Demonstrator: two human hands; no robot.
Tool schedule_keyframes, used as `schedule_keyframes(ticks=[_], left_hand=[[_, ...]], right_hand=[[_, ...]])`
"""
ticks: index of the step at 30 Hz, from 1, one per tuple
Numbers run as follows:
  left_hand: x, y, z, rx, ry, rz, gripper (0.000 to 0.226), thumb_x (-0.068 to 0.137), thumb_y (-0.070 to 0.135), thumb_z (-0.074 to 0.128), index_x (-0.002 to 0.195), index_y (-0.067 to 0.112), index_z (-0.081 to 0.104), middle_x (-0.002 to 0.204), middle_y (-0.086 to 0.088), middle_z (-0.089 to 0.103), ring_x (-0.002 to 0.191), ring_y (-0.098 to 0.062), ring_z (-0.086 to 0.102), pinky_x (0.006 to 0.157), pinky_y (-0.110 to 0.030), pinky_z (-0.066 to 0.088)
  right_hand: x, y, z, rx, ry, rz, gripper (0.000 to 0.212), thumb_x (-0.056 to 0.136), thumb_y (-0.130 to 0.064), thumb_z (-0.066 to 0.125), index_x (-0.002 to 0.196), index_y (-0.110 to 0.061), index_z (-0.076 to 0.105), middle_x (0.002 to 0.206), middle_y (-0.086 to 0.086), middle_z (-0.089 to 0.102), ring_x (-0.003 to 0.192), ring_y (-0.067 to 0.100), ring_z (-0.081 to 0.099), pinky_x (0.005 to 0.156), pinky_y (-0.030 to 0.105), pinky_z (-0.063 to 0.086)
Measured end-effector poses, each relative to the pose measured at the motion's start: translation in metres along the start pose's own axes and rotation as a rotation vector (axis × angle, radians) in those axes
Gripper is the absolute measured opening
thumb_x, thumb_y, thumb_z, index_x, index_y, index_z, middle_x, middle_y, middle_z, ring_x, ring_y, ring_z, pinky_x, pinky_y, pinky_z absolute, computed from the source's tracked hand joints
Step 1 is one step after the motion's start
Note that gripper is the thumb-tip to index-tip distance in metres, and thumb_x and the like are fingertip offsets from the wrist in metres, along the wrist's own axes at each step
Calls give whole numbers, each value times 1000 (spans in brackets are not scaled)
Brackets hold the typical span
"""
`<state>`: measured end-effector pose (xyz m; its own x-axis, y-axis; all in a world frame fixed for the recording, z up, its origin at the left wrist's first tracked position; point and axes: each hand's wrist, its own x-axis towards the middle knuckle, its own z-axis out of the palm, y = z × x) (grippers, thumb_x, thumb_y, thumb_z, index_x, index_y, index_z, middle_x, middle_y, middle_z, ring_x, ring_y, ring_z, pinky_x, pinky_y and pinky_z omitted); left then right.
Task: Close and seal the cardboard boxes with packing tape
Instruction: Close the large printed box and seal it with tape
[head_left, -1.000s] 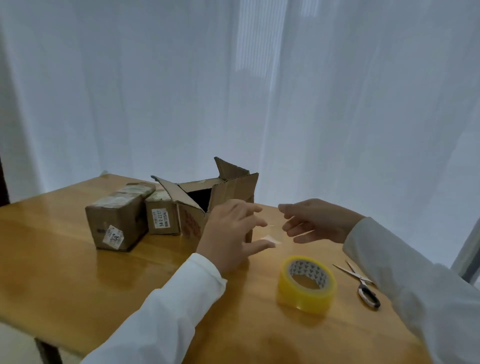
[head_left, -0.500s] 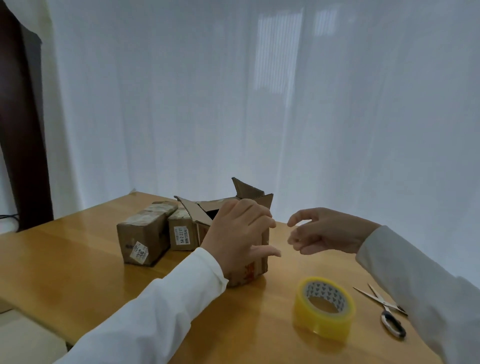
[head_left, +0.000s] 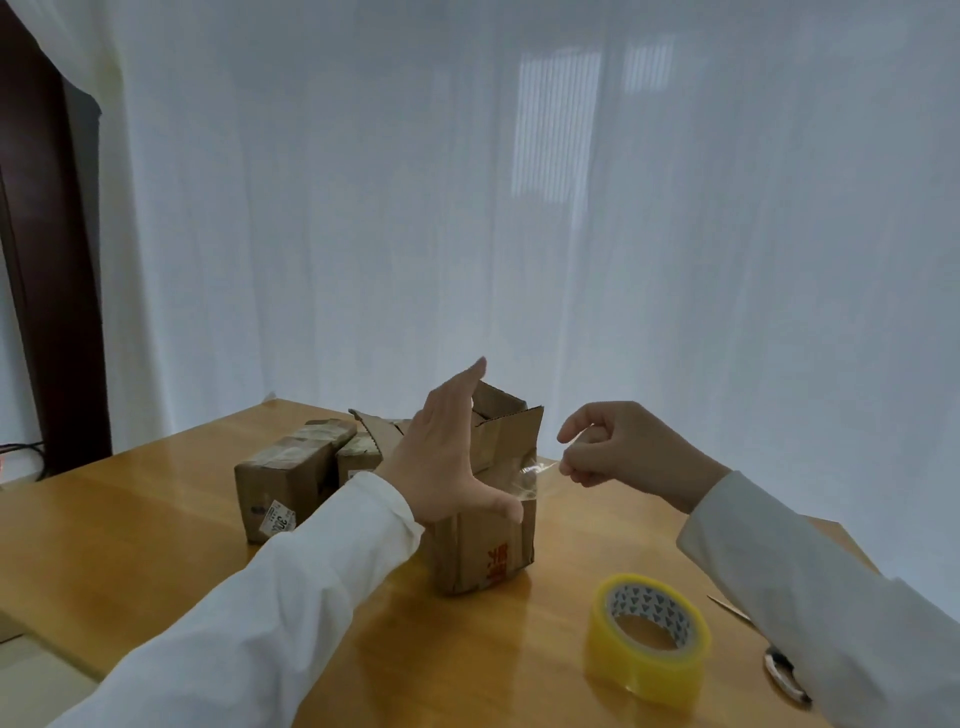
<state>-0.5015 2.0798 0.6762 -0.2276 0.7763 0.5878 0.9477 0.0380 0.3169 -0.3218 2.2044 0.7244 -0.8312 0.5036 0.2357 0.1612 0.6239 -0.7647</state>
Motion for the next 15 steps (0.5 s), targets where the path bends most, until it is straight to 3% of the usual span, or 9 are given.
schedule_keyframes(ticks=[4, 7, 9, 11, 12, 15], left_hand=[[7, -13, -6, -31, -84, -92, 152, 31, 76, 71, 141, 37, -26, 155, 9, 5, 143, -14, 12, 116, -44, 21], [6, -20, -3, -109, -95, -225, 145, 48, 63, 82, 147, 28, -17, 146, 4, 33, 135, -15, 32, 111, -35, 29], [5, -26, 3, -176, -37, -334, 103, 70, 48, 77, 149, 22, 15, 126, 7, 51, 121, -15, 47, 101, -28, 37], [2, -29, 10, -52, -59, -267, 44, 85, 38, 66, 124, 20, 54, 109, 5, 64, 101, -16, 59, 95, -32, 48], [-2, -31, 14, 20, -54, -196, 27, 89, 34, 61, 112, 19, 61, 100, 4, 67, 92, -15, 60, 88, -35, 51], [-15, -31, 20, 182, 60, 89, 17, 93, 28, 54, 105, 27, 66, 96, 11, 68, 86, -8, 61, 79, -22, 50]], right_hand=[[3, -5, -1, -169, 150, -135, 17, 78, -5, 62, 80, -21, 65, 67, 5, 67, 62, 13, 62, 72, 32, 55], [9, -7, -25, -120, 310, -162, 18, 79, -5, 62, 81, -23, 66, 72, 7, 70, 66, 17, 64, 79, 40, 55], [12, -8, -36, -81, 330, -198, 16, 82, -7, 62, 86, -22, 65, 76, 7, 71, 73, 25, 66, 81, 42, 55], [12, -11, -36, -51, 317, -248, 13, 84, -10, 66, 89, -22, 65, 77, 6, 70, 78, 30, 65, 81, 39, 54], [12, -12, -34, -16, 296, -271, 12, 84, -10, 67, 89, -21, 65, 75, 5, 69, 77, 29, 65, 80, 37, 54], [13, -16, -22, 149, 173, -289, 13, 87, -8, 65, 94, -19, 64, 70, -2, 67, 73, 16, 65, 79, 30, 56]])
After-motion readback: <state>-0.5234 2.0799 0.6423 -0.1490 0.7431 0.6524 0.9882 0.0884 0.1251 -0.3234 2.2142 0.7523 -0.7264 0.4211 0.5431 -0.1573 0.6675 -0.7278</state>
